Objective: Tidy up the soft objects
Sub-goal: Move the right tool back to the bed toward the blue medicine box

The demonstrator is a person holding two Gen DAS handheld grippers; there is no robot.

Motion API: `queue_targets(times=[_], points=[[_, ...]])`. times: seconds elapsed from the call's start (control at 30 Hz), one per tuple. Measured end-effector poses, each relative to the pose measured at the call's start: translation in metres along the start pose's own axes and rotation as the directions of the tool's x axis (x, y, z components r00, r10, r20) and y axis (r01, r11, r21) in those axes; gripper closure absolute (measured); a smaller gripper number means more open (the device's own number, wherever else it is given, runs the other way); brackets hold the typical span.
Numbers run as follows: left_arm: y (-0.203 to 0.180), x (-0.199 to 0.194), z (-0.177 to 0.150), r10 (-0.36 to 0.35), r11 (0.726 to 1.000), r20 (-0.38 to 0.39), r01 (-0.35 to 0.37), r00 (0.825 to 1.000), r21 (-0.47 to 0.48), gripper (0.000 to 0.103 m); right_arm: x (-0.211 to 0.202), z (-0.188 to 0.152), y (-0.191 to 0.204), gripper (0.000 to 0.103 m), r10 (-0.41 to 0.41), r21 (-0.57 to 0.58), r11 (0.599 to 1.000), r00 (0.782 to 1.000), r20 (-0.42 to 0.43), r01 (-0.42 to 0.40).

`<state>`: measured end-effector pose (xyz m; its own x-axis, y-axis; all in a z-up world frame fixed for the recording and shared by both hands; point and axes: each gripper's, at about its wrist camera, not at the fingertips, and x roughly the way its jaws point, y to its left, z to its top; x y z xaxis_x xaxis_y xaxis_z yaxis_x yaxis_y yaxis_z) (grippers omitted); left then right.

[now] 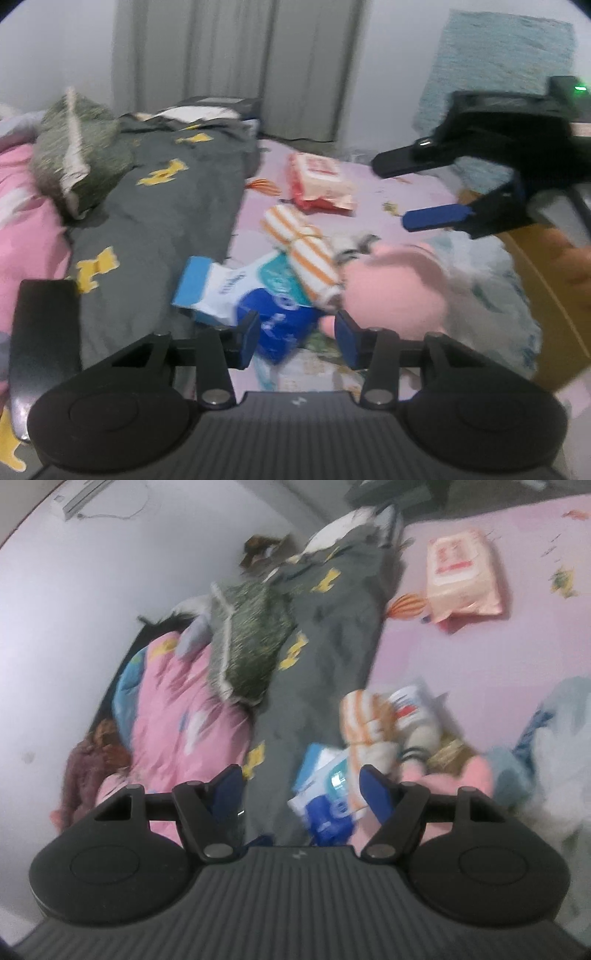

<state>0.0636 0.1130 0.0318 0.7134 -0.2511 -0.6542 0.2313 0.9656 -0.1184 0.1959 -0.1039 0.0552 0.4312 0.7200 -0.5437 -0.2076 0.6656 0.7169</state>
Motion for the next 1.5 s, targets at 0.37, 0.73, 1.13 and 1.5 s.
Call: queue_targets(times=[0.37,0.73,1.13,1.5], points=[[-0.03,0.019,-0.009,-0.047,0.993,-0.044,0.052,0.998,0.109,0.051,-0.018,-0.017,-0.06,0.03,-0.162,0.139,0.979,0.984,0.073,0.151],[0.005,0.025,0.0,0.052,0.998,-0.055,-0.053,0.997,-0.017,0.052,0.004,0.005,-0.017,0.028,-0.006,0.053,0.999,1.0,0.028,0.004],[0.034,0.039,-0.003,0.069,0.992,-0.117,-0.08,0.991,-0.092,0.052,0.05,-0.002,-0.005,0.028,-0.042,-0.024,0.999,0.992,-0.118,0.04],[0.083,0.041,0.012,0.098,0.944,-0.131,-0.133,0.987,-0.3,0.053,0.073,0.05,0.019,0.028,-0.007,-0.161,0.987,0.988,-0.157,-0.018]])
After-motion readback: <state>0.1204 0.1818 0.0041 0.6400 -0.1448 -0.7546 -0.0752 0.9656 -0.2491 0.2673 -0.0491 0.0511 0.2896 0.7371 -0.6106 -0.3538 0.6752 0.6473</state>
